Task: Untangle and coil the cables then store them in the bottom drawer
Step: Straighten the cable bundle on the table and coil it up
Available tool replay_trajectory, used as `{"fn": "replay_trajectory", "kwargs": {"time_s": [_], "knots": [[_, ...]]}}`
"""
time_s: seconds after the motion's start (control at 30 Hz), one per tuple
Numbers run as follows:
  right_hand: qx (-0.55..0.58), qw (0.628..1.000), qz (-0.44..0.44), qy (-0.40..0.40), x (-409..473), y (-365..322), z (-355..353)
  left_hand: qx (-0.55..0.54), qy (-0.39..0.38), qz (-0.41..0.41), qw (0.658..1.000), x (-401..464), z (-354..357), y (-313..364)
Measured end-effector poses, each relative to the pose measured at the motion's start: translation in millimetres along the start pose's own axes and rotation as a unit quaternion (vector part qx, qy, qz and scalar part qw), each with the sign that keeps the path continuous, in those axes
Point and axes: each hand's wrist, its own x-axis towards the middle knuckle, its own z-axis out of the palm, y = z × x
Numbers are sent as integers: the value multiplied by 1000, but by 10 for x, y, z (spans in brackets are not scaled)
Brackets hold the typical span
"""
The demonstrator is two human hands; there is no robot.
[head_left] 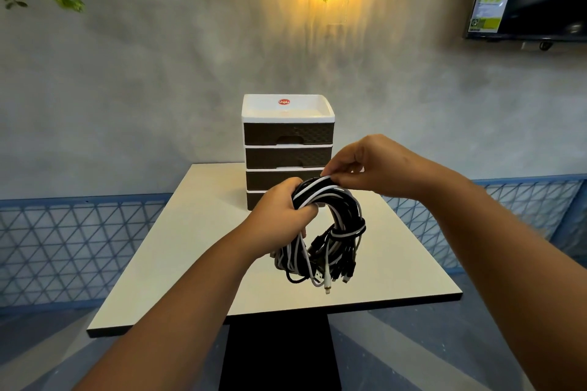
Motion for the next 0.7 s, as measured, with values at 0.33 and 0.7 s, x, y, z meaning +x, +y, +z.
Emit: {"fn": "replay_trajectory", "kwargs": {"time_s": [0.33,0.7], "knots": [[191,977,92,-17,-53,148,184,17,-10,-30,999,35,85,-115],[178,982,50,-30,-45,158,169,-14,-3,-36,999,70,77,-196]]}}
